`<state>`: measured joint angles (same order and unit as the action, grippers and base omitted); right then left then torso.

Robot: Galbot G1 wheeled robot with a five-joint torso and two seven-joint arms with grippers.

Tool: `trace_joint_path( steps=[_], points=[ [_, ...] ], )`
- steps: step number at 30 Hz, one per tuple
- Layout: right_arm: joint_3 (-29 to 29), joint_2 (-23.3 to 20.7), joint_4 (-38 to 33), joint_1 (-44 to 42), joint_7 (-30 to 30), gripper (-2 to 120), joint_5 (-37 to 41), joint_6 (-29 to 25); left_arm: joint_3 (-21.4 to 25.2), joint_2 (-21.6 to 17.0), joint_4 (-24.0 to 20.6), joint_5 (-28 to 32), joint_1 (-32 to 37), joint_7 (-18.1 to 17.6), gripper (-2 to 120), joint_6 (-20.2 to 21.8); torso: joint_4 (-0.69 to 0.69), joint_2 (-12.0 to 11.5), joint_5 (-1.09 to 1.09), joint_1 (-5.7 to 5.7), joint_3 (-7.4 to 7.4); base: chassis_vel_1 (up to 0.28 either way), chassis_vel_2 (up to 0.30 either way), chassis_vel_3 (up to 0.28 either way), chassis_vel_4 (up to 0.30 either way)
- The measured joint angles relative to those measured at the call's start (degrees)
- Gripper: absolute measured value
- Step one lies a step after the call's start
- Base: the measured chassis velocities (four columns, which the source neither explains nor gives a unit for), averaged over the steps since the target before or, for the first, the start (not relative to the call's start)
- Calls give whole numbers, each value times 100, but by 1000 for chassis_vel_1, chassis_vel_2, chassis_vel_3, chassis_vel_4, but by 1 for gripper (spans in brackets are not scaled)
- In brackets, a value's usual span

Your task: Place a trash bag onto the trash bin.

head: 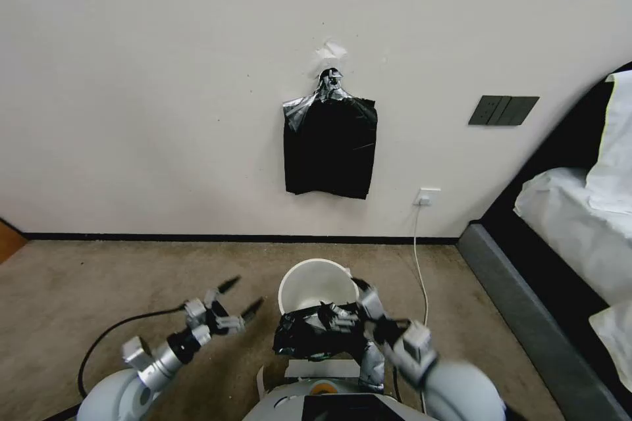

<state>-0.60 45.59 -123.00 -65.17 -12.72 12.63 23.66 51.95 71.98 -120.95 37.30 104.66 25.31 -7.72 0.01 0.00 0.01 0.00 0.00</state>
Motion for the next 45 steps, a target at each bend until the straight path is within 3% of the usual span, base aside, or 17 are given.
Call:
trace_joint_path(
  steps=[1,2,4,5,7,14,20,21,23,25,26,31,32,38,41,42,45],
  points=[
    [0,0,0,0,0,100,0,0,0,0,0,0,0,0,100,0,0,0,0,0,0,0,0,0,0],
    [-916,-200,547,1044,-77,100,-20,313,0,84,-19,-122,27,-318,100,-44,-1,0,1,-1,1,0,0,0,0],
    [-2087,-159,1284,2443,-83,100,173,656,-72,209,33,-259,23,-500,100,-49,0,0,-3,-1,1,0,0,0,0],
    [-2087,-159,1284,2443,-83,100,173,656,-72,209,33,-259,23,-500,100,-49,0,0,-3,-1,1,0,0,0,0],
    [-2977,170,2095,3413,-83,100,402,864,-187,351,111,-389,39,-512,100,-51,0,0,0,-1,1,0,0,0,0],
    [-4035,652,3050,4543,-88,99,1252,1279,-322,572,231,-510,164,-398,100,-106,0,0,-1,-1,1,0,0,0,0],
    [-4856,634,3112,5174,28,76,1710,1525,-403,646,339,-545,189,-349,100,-156,-2,0,-2,0,0,0,0,0,0],
    [-4856,634,3112,5174,28,76,1710,1525,-403,646,339,-545,189,-349,100,-156,-2,0,-2,0,0,0,0,0,0],
    [-5018,641,3090,5282,57,65,1727,1549,-474,677,384,-587,174,-340,100,-162,-3,0,-2,0,0,0,0,0,0],
    [-5029,643,3090,5290,61,63,1728,1551,-482,682,389,-595,172,-338,100,-162,-3,0,-2,0,0,0,0,0,0],
    [-5052,654,3088,5313,70,54,1739,1556,-510,699,396,-617,171,-332,100,-165,-3,0,-2,0,-1,0,0,0,0],
    [-5068,652,3085,5333,85,40,1764,1556,-528,707,409,-624,168,-326,100,-166,-2,0,-1,0,-1,0,0,0,0],
    [-5069,651,3081,5338,85,32,1781,1556,-528,700,428,-624,163,-325,100,-167,-2,0,-2,0,-1,0,0,0,0],
    [-4976,642,3046,5258,358,27,2141,1594,-562,714,434,-624,163,-323,100,-167,-1,0,-4,0,-1,0,0,0,0],
    [-4217,634,2747,4630,1683,22,3572,1834,-584,744,434,-624,174,-323,100,-167,-1,0,-3,0,-1,0,0,0,0],
    [-4217,634,2747,4630,1683,22,3572,1834,-584,744,434,-624,174,-323,100,-167,-1,0,-3,0,-1,0,0,0,0],
    [-2974,860,2012,3480,4149,13,5662,1824,-610,748,444,-623,166,-332,100,-161,-4,0,3,0,0,0,0,0,0]
  ],
)
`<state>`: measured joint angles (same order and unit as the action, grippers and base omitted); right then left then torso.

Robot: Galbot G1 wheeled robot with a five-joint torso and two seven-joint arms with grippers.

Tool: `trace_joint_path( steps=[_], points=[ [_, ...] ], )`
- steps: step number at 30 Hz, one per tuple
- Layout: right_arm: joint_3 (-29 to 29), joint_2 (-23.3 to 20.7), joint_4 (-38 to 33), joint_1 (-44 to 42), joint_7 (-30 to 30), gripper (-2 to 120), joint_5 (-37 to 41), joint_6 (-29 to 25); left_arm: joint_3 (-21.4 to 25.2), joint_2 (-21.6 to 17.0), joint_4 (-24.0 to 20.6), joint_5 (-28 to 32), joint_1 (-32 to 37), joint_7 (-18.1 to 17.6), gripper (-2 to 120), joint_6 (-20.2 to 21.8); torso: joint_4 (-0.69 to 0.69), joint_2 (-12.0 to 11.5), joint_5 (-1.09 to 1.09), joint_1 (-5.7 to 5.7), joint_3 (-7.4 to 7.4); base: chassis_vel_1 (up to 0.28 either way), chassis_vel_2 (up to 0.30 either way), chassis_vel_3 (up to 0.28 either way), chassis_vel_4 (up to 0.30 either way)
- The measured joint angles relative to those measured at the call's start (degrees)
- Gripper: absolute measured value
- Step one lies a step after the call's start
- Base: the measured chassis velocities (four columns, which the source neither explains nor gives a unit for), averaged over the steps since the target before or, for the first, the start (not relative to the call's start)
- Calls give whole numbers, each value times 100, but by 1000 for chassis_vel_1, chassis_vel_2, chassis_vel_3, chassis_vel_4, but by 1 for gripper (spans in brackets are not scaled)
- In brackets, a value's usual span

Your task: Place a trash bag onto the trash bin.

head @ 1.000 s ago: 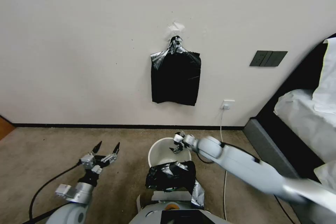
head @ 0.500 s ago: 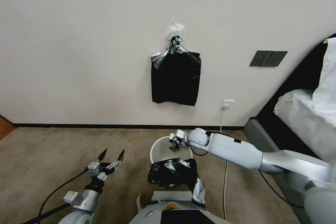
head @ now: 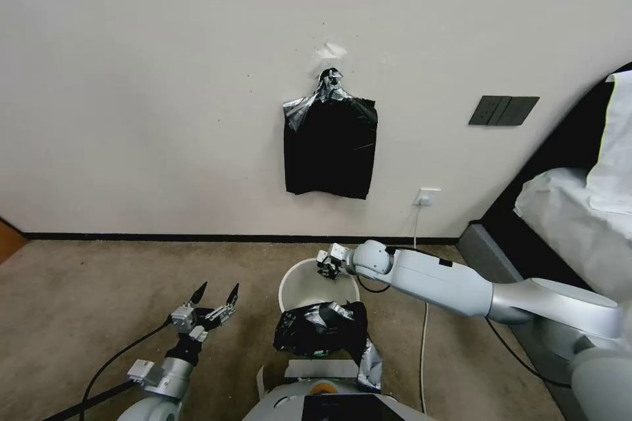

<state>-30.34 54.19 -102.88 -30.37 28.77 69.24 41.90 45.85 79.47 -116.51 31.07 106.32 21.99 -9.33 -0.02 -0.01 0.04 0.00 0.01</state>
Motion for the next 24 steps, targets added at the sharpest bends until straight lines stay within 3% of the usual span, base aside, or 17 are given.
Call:
trace_joint_path(
  steps=[1,2,4,7,9,17,24],
  points=[
    [0,0,0,0,0,13,0,0,0,0,0,0,0,0,100,0,0,0,0,0,0,0,0,0,0],
    [240,91,-136,-197,411,11,285,-49,-9,1,4,1,-4,-11,100,3,4,0,1,0,0,0,0,0,0],
    [1151,450,-662,-934,1748,3,803,-390,-76,-4,15,3,-9,-64,100,18,5,0,-7,0,0,0,0,0,0],
    [1584,753,-1004,-1543,2381,1,895,-616,-125,-7,14,5,-19,-83,100,27,4,0,2,0,0,0,0,0,0],
    [1851,896,-1174,-2032,2759,1,786,-763,-136,-15,5,44,-26,-87,100,29,2,0,-7,0,0,0,0,0,0],
    [2537,1173,-1749,-3234,3313,1,524,-1095,-12,-146,23,294,-107,-107,100,30,1,0,-4,0,0,0,0,0,0],
    [2773,1454,-2000,-3930,3515,1,136,-1212,19,-204,27,418,-205,-134,100,79,2,0,-4,0,-1,0,0,0,0]
  ],
)
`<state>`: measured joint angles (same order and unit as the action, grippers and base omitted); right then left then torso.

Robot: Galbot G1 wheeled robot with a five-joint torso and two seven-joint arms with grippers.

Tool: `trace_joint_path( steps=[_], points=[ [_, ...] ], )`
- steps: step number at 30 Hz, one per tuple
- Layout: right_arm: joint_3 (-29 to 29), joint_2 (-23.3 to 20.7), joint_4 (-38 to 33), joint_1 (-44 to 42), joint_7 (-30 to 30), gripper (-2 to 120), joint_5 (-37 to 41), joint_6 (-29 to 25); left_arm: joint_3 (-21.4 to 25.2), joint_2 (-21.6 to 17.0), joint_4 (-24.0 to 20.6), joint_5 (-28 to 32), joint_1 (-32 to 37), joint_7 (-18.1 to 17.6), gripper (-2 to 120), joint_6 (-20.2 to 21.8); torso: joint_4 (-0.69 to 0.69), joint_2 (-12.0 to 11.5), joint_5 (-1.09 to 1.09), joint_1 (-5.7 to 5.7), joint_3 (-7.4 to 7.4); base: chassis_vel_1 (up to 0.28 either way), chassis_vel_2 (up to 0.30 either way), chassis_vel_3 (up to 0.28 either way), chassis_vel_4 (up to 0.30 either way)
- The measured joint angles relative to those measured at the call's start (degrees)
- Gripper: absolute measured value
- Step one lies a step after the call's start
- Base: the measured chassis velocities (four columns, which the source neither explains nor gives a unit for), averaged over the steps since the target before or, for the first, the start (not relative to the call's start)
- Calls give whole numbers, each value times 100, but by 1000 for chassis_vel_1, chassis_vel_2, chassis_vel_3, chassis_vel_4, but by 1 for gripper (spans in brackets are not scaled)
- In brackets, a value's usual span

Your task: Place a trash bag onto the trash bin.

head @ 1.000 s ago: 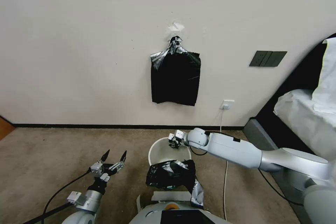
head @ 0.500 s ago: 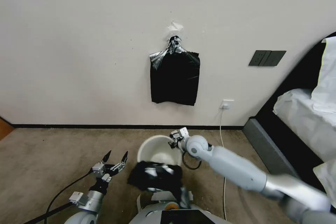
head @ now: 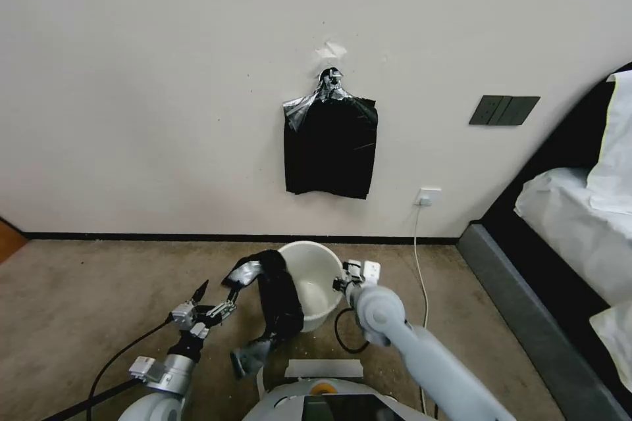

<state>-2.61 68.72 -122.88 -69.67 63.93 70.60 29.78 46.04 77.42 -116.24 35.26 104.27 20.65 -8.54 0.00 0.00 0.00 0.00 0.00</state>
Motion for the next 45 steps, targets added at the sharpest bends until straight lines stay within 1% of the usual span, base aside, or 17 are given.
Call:
trace_joint_path(
  steps=[8,14,16,18,22,23,28,29,31,32,35,36,38,39,40,42,45],
  points=[
    [80,102,-132,-495,-24,1,-296,-27,-42,-61,-14,81,-21,-58,100,129,0,0,0,0,0,0,0,0,0],
    [90,120,-155,-543,-96,3,-322,-28,-91,-52,-54,82,2,-59,100,143,0,0,0,0,0,0,0,0,0],
    [77,133,-180,-523,-115,14,-360,-39,-101,-47,-72,76,17,-59,100,145,1,0,0,0,0,0,0,0,0],
    [70,134,-197,-517,-118,17,-386,-50,-101,-44,-78,74,23,-59,100,146,1,0,0,0,0,0,0,0,0],
    [81,179,-393,-470,-141,37,-488,-135,-81,-40,-94,70,37,-60,100,146,0,0,0,0,0,0,0,0,0],
    [81,179,-393,-470,-141,37,-488,-135,-81,-40,-94,70,37,-60,100,146,0,0,0,0,0,0,0,0,0],
    [168,258,-609,-495,-207,51,-661,-159,-72,-39,-117,66,44,-63,100,148,1,0,0,0,0,0,0,0,0],
    [215,247,-691,-586,-569,59,-1139,-158,-69,-38,-126,67,47,-63,100,154,1,0,0,0,0,0,0,0,0],
    [294,12,-728,-875,-2188,68,-2766,-254,-56,-50,-128,93,51,-87,100,166,0,0,0,0,0,0,0,0,0],
    [294,12,-728,-875,-2188,68,-2766,-254,-56,-50,-128,93,51,-87,100,166,0,0,0,0,0,0,0,0,0],
    [335,-374,-848,-1081,-4061,84,-3923,-216,-20,-86,-178,176,55,-187,100,218,-1,1,1,0,0,0,0,0,0],
    [335,-374,-848,-1081,-4061,84,-3923,-216,-20,-86,-178,176,55,-187,100,218,-1,1,1,0,0,0,0,0,0],
    [288,-503,-860,-1107,-5019,93,-4162,-58,4,-104,-200,202,55,-209,100,238,1,1,0,0,0,0,0,0,0],
    [288,-503,-860,-1107,-5019,93,-4162,-58,4,-104,-200,202,55,-209,100,238,1,1,0,0,0,0,0,0,0],
    [229,-565,-860,-1088,-5542,98,-4175,80,7,-117,-207,207,55,-214,100,246,1,1,0,0,0,0,0,0,0],
    [-11,-648,-840,-964,-5919,100,-3957,212,7,-123,-221,207,60,-216,100,254,0,1,0,0,0,0,0,0,0],
    [-251,-697,-782,-790,-5932,100,-3730,294,6,-120,-237,207,68,-216,100,257,0,1,0,0,0,0,0,0,0]
  ],
)
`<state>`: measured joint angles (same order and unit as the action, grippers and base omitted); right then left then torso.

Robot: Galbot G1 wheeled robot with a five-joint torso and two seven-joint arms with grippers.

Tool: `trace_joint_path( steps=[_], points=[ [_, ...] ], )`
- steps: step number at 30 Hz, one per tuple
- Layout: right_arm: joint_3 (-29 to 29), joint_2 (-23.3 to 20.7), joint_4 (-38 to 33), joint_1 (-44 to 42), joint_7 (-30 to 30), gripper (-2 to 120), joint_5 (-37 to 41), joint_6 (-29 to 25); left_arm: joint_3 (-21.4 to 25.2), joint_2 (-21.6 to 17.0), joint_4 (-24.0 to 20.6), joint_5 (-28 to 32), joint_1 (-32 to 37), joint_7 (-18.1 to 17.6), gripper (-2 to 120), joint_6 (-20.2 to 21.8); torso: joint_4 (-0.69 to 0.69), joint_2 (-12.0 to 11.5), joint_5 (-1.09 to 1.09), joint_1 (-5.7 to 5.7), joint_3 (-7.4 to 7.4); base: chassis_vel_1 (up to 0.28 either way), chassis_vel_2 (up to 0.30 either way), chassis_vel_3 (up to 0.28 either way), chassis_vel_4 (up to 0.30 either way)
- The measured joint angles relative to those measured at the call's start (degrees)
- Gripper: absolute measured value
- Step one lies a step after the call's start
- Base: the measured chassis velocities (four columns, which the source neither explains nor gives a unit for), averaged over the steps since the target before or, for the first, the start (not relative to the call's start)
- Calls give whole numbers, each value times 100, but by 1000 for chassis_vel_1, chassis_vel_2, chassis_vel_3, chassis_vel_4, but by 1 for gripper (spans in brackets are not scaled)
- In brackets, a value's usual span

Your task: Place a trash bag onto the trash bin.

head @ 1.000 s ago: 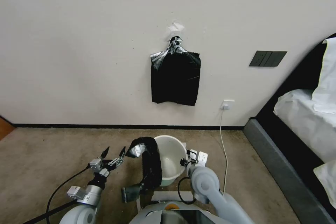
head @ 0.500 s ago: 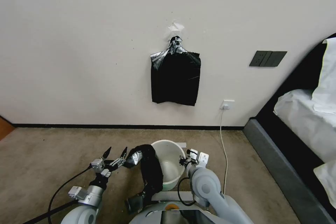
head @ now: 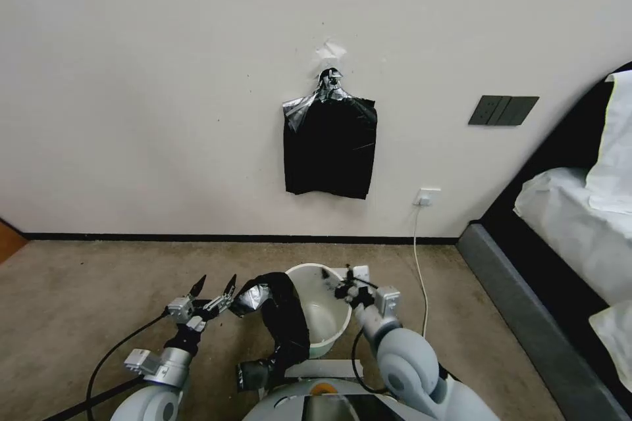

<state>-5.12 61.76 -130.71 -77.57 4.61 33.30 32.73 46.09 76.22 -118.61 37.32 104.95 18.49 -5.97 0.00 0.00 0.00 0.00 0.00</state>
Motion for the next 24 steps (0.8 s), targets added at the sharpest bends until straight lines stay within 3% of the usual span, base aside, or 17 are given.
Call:
trace_joint_path(
  steps=[6,12,17,23,24],
  points=[
    [-820,121,509,1073,708,100,1145,209,-64,114,-42,-33,63,0,100,3,3,0,-1,0,0,0,0,0,0],
    [-1046,259,829,1309,1176,100,1644,248,-72,185,-69,-52,119,8,100,1,1,0,0,0,1,0,0,0,0],
    [-1177,308,1008,1298,1239,80,1577,223,-58,214,-76,-55,155,14,100,-6,0,0,-1,0,0,0,0,0,0],
    [-1216,336,1086,1298,1252,65,1506,150,-96,248,-88,-77,175,21,100,-8,0,0,-1,0,1,0,0,0,0],
    [-1225,354,1124,1324,1276,56,1480,112,-145,268,-95,-133,204,30,100,-8,0,0,0,0,1,0,0,0,0]
  ],
)
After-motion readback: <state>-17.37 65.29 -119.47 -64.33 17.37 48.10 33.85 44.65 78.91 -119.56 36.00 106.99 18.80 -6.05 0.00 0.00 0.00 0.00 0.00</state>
